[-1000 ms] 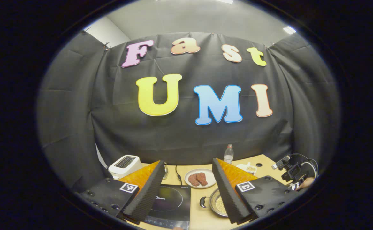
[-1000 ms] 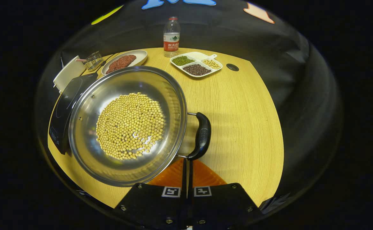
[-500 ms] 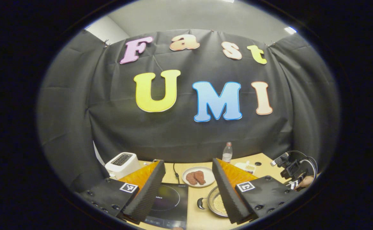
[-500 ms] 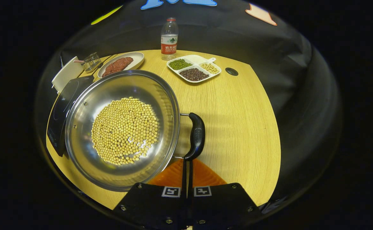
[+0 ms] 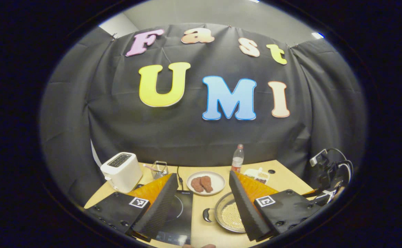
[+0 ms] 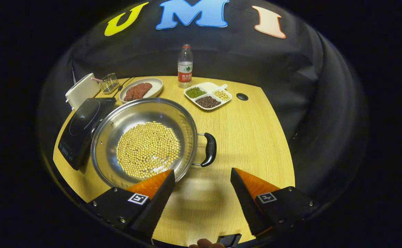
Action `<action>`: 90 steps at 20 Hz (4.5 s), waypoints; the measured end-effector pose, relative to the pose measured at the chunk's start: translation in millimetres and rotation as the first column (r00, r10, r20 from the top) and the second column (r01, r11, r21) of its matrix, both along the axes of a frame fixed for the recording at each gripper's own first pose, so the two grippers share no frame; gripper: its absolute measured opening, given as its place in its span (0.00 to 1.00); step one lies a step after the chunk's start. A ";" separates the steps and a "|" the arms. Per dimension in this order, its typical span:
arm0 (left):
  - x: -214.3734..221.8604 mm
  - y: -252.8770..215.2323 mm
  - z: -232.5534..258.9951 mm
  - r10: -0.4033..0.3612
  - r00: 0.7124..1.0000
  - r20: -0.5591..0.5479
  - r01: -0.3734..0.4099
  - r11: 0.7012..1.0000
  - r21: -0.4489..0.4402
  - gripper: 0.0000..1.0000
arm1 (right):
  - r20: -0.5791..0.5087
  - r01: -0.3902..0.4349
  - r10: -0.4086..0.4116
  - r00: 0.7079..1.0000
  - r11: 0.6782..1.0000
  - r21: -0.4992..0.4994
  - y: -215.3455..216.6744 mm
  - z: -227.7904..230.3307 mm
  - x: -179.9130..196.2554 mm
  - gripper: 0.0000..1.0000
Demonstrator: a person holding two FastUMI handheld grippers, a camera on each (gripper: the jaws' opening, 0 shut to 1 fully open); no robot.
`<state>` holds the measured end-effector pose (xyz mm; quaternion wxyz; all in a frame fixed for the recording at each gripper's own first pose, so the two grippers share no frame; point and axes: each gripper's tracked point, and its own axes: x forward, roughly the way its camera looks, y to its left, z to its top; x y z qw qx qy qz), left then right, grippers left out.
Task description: First push the handle of the pot to place it horizontally, then grasp the pot with both hands and set it on the induction cooktop.
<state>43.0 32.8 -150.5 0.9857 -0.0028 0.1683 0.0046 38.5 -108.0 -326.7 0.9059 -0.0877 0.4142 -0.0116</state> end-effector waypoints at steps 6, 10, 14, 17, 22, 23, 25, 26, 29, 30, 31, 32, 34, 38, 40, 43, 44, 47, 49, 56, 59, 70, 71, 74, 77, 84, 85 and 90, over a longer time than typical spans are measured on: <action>2.9 -30.3 -80.7 -0.103 0.977 -0.186 0.096 0.994 -0.043 0.97 | 0.092 0.037 -0.045 0.995 0.996 0.083 6.6 16.6 11.8 0.99; 4.8 -39.0 -124.5 -0.121 0.951 -0.286 0.106 0.992 -0.068 0.96 | 0.065 0.063 -0.070 0.995 0.992 0.112 6.0 5.1 15.6 0.99; 17.3 -36.1 -168.7 -0.121 0.924 -0.364 0.108 0.993 -0.057 0.97 | 0.048 0.072 -0.078 0.996 0.991 0.117 1.4 -8.8 28.9 0.99; 25.6 -31.6 -206.0 -0.115 0.899 -0.423 0.106 0.993 -0.046 0.98 | 0.053 0.079 -0.086 0.995 0.989 0.122 -2.0 -13.8 42.9 0.99; 38.0 -22.0 -248.3 -0.082 0.867 -0.491 0.079 0.997 -0.026 0.96 | 0.037 0.082 -0.087 0.995 0.989 0.123 -6.7 -30.9 67.3 0.99; 40.3 -21.6 -253.4 -0.081 0.863 -0.499 0.081 0.996 -0.021 0.98 | 0.027 0.084 -0.088 0.996 0.989 0.121 -7.3 -37.1 71.0 0.99; 45.1 -20.3 -264.6 -0.073 0.855 -0.513 0.085 0.996 -0.001 0.97 | 0.017 0.087 -0.089 0.996 0.989 0.117 -9.2 -46.2 76.7 0.99; 46.6 -19.2 -268.3 -0.065 0.853 -0.518 0.084 0.996 0.012 0.96 | 0.010 0.089 -0.091 0.996 0.989 0.119 -10.2 -50.1 78.7 0.96; 49.8 -18.2 -274.5 -0.056 0.849 -0.525 0.090 0.995 0.039 0.91 | -0.015 0.120 -0.119 0.993 0.984 0.135 -15.0 -60.9 79.4 0.84; 51.2 -16.2 -275.1 -0.047 0.850 -0.525 0.087 0.995 0.051 0.84 | -0.027 0.126 -0.123 0.992 0.980 0.157 -12.7 -66.0 79.0 0.83; 51.8 -13.7 -276.8 -0.040 0.850 -0.525 0.083 0.995 0.060 0.84 | -0.038 0.135 -0.130 0.991 0.976 0.169 -12.4 -67.1 78.5 0.75; 50.7 -14.5 -279.3 -0.045 0.847 -0.530 0.085 0.995 0.052 0.82 | -0.043 0.124 -0.118 0.992 0.973 0.193 -7.0 -71.7 79.1 0.76; 51.2 -18.4 -284.4 -0.057 0.839 -0.541 0.094 0.995 0.041 0.69 | -0.051 0.116 -0.109 0.993 0.979 0.169 -6.8 -70.2 80.7 0.63; 50.4 -18.3 -285.3 -0.079 0.838 -0.539 0.134 0.989 0.064 0.67 | -0.060 0.107 -0.099 0.993 0.983 0.150 -7.4 -77.4 82.6 0.58; 50.2 -18.8 -284.0 -0.082 0.837 -0.540 0.133 0.989 0.056 0.64 | -0.067 0.097 -0.088 0.994 0.985 0.143 -6.6 -75.4 81.8 0.52; 50.9 -17.3 -283.6 -0.093 0.836 -0.540 0.156 0.985 0.073 0.56 | -0.057 0.101 -0.094 0.994 0.987 0.128 -5.4 -71.9 84.2 0.53; 51.0 -16.7 -283.6 -0.095 0.836 -0.541 0.162 0.984 0.076 0.59 | -0.051 0.099 -0.094 0.994 0.988 0.119 -4.8 -69.7 84.4 0.53; 45.6 -14.7 -285.1 -0.100 0.823 -0.559 0.144 0.989 0.035 0.59 | -0.031 0.085 -0.083 0.996 0.993 0.086 -2.2 -62.2 81.7 0.52; 44.3 -10.4 -276.0 -0.102 0.830 -0.549 0.147 0.988 0.039 0.62 | -0.029 0.089 -0.087 0.996 0.992 0.086 3.5 -58.3 77.1 0.52; 38.3 7.4 -238.1 -0.119 0.846 -0.519 0.168 0.985 0.049 0.61 | -0.014 0.117 -0.116 0.993 0.985 0.126 24.8 -34.0 54.8 0.52; 35.8 18.0 -224.6 -0.123 0.850 -0.511 0.170 0.984 0.045 0.59 | -0.011 0.124 -0.124 0.992 0.983 0.137 36.0 -26.3 49.5 0.52; 27.5 69.5 -197.2 -0.137 0.862 -0.488 0.175 0.984 0.031 0.58 | 0.011 0.125 -0.128 0.992 0.982 0.141 87.0 -4.1 38.2 0.52; 26.8 75.9 -195.4 -0.137 0.862 -0.488 0.176 0.984 0.036 0.58 | 0.012 0.125 -0.128 0.992 0.982 0.143 90.8 -3.6 37.5 0.52; 27.1 95.9 -188.0 -0.131 0.865 -0.484 0.167 0.986 0.031 0.58 | 0.021 0.122 -0.126 0.992 0.982 0.146 108.3 0.7 37.3 0.52; 27.9 117.7 -185.7 -0.128 0.866 -0.483 0.160 0.987 0.027 0.58 | 0.025 0.119 -0.123 0.992 0.982 0.145 127.9 1.0 38.2 0.52; 27.7 164.6 -185.0 -0.109 0.867 -0.487 0.138 0.990 0.024 0.62 | 0.020 0.101 -0.105 0.994 0.983 0.151 177.7 -4.4 49.0 0.52; 27.7 171.6 -185.5 -0.104 0.867 -0.488 0.134 0.991 0.026 0.62 | 0.017 0.097 -0.101 0.995 0.983 0.153 182.9 -5.6 51.4 0.52; 30.0 201.1 -186.9 -0.076 0.869 -0.489 0.102 0.994 0.027 0.55 | 0.013 0.078 -0.081 0.997 0.985 0.156 211.1 -9.5 63.4 0.52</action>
